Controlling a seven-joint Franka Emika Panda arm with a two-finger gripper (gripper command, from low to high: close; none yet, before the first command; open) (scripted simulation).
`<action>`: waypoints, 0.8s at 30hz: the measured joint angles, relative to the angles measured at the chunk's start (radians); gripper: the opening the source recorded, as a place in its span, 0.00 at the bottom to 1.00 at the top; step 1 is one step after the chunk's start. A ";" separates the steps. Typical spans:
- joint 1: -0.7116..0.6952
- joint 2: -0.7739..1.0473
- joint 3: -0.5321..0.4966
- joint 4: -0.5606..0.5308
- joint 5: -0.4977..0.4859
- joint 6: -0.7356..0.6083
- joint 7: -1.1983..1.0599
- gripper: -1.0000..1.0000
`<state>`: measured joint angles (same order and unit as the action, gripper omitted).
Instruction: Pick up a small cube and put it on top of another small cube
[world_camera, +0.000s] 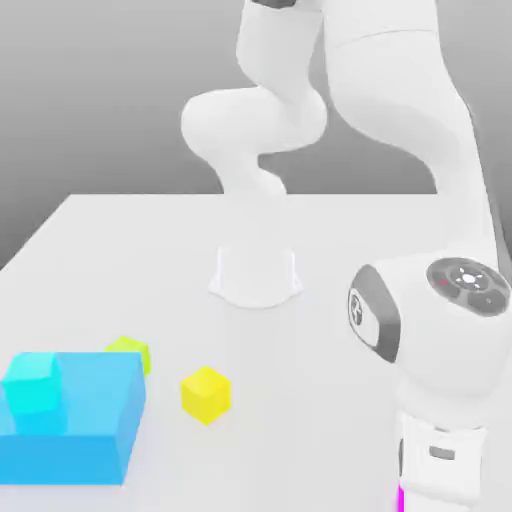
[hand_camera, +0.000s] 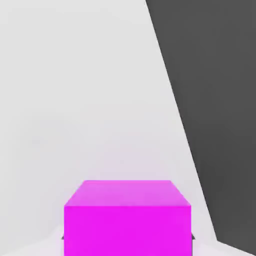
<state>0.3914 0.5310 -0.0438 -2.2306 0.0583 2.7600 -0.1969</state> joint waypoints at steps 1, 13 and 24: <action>0.002 -0.025 -0.003 -0.005 -0.003 -0.019 0.002 0.00; -0.188 -0.384 -0.237 -0.123 -0.035 -0.248 0.001 0.00; -0.633 -0.449 -0.314 -0.222 -0.005 -0.232 -0.058 1.00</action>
<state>-0.2418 0.0817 -0.3583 -2.4531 0.0530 2.5275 -0.2545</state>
